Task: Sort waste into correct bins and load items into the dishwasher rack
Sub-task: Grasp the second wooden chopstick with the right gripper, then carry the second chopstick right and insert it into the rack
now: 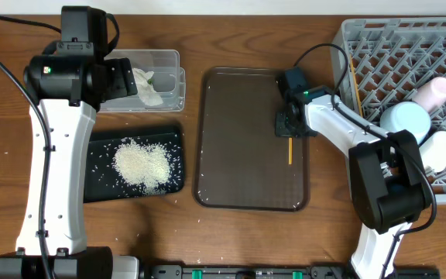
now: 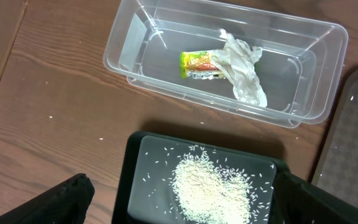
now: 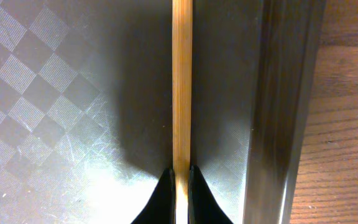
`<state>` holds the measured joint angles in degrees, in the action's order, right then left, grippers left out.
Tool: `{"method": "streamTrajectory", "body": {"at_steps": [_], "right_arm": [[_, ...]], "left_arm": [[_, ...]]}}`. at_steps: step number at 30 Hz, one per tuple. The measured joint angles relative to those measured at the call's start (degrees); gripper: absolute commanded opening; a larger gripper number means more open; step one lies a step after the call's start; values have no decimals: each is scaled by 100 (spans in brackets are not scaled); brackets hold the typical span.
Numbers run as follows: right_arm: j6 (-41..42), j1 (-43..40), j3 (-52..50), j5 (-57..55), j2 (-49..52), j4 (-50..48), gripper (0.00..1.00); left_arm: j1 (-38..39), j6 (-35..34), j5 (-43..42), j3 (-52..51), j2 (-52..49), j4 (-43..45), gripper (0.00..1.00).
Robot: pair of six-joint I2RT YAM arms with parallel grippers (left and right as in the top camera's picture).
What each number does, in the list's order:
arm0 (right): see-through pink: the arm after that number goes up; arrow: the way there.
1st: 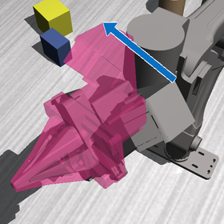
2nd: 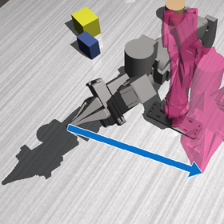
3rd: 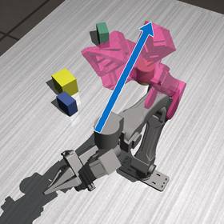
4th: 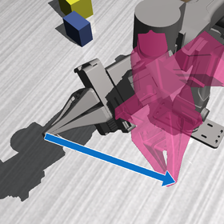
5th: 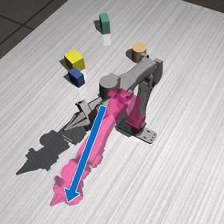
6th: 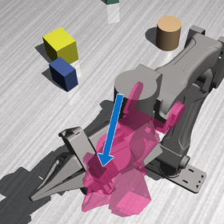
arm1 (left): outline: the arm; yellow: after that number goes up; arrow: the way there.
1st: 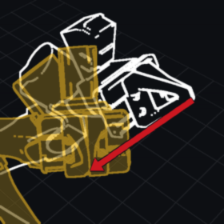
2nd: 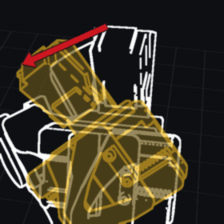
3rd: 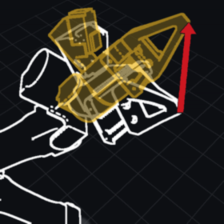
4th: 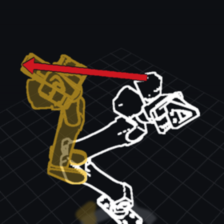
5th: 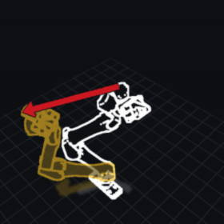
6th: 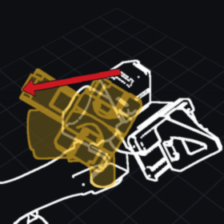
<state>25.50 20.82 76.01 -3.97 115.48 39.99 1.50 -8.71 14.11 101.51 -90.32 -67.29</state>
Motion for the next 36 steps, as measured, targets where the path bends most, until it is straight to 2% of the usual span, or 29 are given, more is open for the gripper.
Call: {"method": "streamTrajectory", "body": {"at_steps": [6,10,17,22,36], "right_arm": [[0,-13,22,297,-42,59,1],[-105,-94,199,496,-317,439,1],[-525,-713,1029,249,-1746,903,1],[-769,-1272,1172,-4,-2570,975,1],[-1543,-1963,1147,-472,-1862,339,1]], "left_arm": [[0,0,0,0,0,0,96],[0,0,0,-2,0,0,96],[0,0,0,0,0,0,96],[0,0,0,0,0,0,96],[0,0,0,0,0,0,96]]}}
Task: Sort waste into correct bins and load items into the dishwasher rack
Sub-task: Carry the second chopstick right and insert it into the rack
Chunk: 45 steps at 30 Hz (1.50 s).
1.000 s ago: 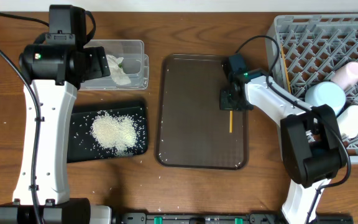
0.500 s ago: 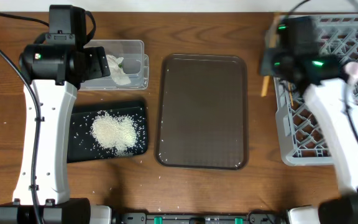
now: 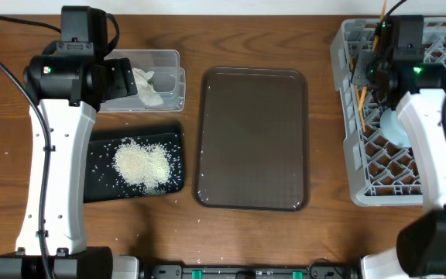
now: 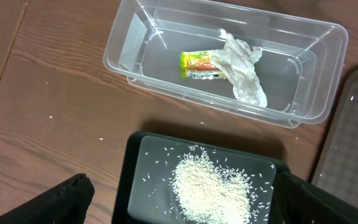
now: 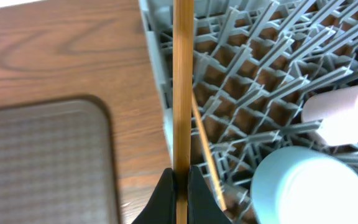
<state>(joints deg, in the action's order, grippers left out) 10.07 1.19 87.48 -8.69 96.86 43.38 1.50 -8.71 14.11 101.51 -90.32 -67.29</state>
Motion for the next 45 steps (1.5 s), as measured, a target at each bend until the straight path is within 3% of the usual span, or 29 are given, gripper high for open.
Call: {"method": "streamTrajectory", "body": {"at_steps": [10,31,33,35,37,45], "right_arm": [[-470,0,-35,-57,859,-240,1],[-675,0,-55,-319,890,-234,9],[-678,-2,-55,-358,890,-229,18],[-678,-2,-55,-382,890,-223,41],[-678,-2,-55,-391,890,-212,53],[-662,-2,-55,-295,890,-66,57]], "left_arm": [[0,0,0,0,0,0,96],[0,0,0,0,0,0,96],[0,0,0,0,0,0,96],[0,0,0,0,0,0,96],[0,0,0,0,0,0,96],[0,0,0,0,0,0,96]]}}
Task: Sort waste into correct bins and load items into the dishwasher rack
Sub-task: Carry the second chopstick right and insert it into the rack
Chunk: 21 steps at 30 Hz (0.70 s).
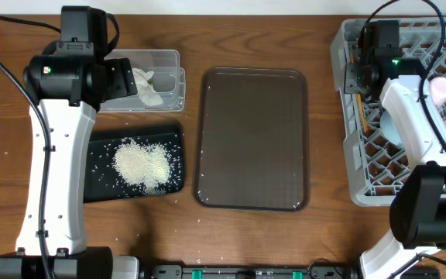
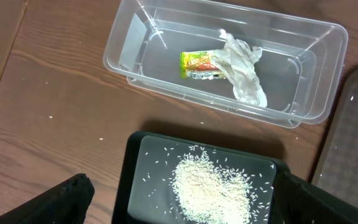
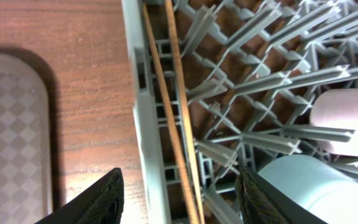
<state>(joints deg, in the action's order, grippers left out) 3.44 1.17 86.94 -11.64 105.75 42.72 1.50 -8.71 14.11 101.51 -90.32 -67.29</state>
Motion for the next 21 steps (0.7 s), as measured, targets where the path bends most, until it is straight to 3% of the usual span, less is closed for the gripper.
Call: {"method": "streamTrajectory", "body": {"at_steps": [11,21], "right_arm": [[710,2,-28,531,-337,1193,51],[1220,428,-363,929,-2085,2411,49]], "left_arm": [[0,0,0,0,0,0,96],[0,0,2,0,0,2,96]]}}
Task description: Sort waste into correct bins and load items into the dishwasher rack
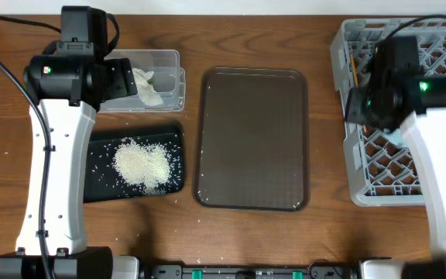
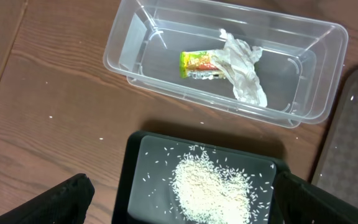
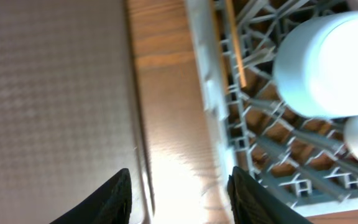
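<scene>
The grey dishwasher rack (image 1: 378, 182) stands at the right. It holds a wooden chopstick (image 3: 235, 50), a light blue cup (image 3: 328, 62) and a white cup. My right gripper (image 3: 185, 199) is open and empty, above the strip of table between the brown tray (image 1: 254, 139) and the rack's left wall. The clear bin (image 2: 316, 74) holds a snack wrapper (image 2: 197, 65) and a crumpled tissue (image 2: 244, 74). My left gripper (image 2: 179, 208) hangs open and empty above the black tray (image 2: 135, 174), which carries spilled rice (image 2: 210, 186).
The brown tray lies bare in the middle of the wooden table. Loose rice grains are scattered on the wood around the black tray. The left arm's body stands over the left end of the clear bin in the overhead view.
My right gripper, open over the rack's left edge and the chopsticks, now sits nearer the front, above the gap between tray and rack. The left arm has not moved.
My right gripper was shut on a chopstick lying on the brown tray. Then it held the chopstick above the rack's left side. Later it was open, with the chopstick lying in the rack beside another. Now it has drawn away. The left arm stayed still throughout.
</scene>
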`<state>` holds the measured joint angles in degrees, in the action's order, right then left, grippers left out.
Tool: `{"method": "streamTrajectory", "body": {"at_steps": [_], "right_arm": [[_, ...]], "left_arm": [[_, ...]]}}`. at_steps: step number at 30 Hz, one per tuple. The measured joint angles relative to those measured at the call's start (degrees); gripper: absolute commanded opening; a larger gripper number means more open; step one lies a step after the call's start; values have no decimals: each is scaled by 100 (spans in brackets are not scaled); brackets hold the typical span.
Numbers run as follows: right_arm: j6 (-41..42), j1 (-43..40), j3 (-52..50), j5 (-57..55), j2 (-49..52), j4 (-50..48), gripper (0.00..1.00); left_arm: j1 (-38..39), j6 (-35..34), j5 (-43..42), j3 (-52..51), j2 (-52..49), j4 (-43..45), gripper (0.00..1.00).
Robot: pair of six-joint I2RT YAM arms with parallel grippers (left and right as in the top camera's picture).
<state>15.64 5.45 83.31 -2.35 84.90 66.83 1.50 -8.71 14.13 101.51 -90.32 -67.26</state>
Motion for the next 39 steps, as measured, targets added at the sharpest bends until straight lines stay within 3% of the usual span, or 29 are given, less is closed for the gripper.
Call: {"method": "streamTrajectory", "body": {"at_steps": [9,12,13,19,39], "right_arm": [[476,372,-2273,68,-1836,-361,60],[732,385,-2844,96,-2426,-404,81],[807,385,-2975,125,-2605,-398,99],[1174,385,-3248,258,-3130,-400,99],[1375,385,-3250,605,-3112,-404,99]], "left_arm": [[0,0,-2,-2,0,-2,96],[0,0,-2,-2,0,-2,96],[0,0,-2,0,0,-2,96],[0,0,-2,-2,0,-2,96],[0,0,-2,-2,0,-2,96]]}}
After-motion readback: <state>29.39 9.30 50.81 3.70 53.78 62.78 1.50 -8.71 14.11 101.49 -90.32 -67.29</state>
